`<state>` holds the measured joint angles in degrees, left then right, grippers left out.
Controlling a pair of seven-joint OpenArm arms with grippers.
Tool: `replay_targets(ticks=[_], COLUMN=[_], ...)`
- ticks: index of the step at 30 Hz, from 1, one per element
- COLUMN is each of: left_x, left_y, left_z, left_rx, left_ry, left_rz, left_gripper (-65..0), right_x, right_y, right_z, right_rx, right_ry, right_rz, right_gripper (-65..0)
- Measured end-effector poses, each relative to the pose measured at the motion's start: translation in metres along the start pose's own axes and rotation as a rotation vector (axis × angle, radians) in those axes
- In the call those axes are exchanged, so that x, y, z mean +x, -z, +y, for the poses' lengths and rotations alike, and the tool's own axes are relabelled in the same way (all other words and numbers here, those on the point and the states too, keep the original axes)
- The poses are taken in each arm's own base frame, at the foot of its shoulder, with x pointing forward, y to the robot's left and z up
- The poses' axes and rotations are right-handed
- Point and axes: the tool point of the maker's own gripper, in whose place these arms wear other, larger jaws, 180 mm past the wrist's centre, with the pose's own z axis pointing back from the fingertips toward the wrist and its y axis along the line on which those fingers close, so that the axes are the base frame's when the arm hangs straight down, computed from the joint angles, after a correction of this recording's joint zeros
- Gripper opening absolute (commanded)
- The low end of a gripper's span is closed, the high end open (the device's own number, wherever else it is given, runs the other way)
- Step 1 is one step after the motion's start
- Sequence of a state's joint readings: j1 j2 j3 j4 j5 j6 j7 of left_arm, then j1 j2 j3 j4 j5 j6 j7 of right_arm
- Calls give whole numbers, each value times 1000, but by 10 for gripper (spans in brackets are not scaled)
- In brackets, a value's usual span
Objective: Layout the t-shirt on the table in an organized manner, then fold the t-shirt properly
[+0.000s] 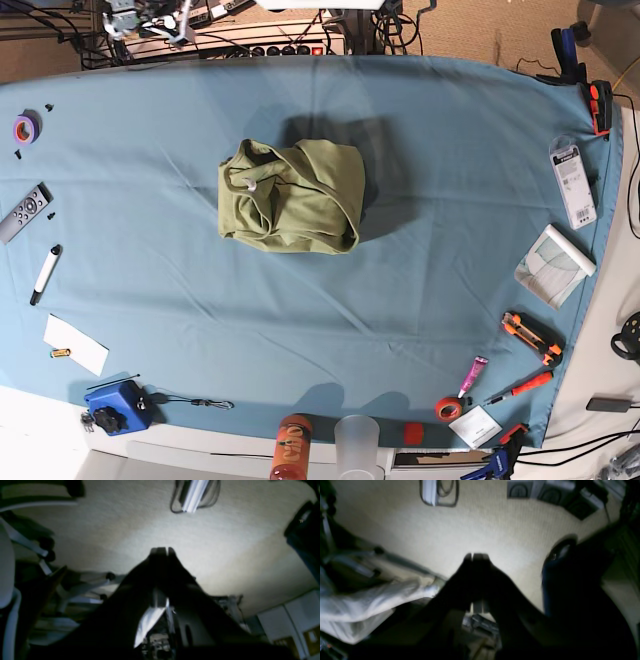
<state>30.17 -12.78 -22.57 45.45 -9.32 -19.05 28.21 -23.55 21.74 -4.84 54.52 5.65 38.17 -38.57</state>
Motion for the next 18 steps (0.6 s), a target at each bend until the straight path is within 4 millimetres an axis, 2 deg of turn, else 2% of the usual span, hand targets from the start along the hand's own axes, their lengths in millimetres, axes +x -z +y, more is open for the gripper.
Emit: replay_targets(ticks=[4, 6, 9, 14, 18], left_x=[26, 34, 28, 19, 27], left_y=[9, 13, 20, 29, 26], left_z=[-2, 5, 14, -13, -12], left_rx=[2, 58, 166, 127, 135], left_ry=[-6, -28, -31, -37, -33], left_rz=[-123, -172, -165, -148, -170], left_gripper=[-650, -650, -650, -650, -650], right_x=[11, 16, 24, 23, 14], right_y=[22, 32, 43, 52, 55], right_z=[8, 5, -2, 9, 17], right_rx=[8, -40, -121, -115, -106], right_ry=[-116, -152, -202, -267, -278], right_rz=[-1, -3, -22, 3, 74], right_gripper=[-650, -650, -650, -650, -650])
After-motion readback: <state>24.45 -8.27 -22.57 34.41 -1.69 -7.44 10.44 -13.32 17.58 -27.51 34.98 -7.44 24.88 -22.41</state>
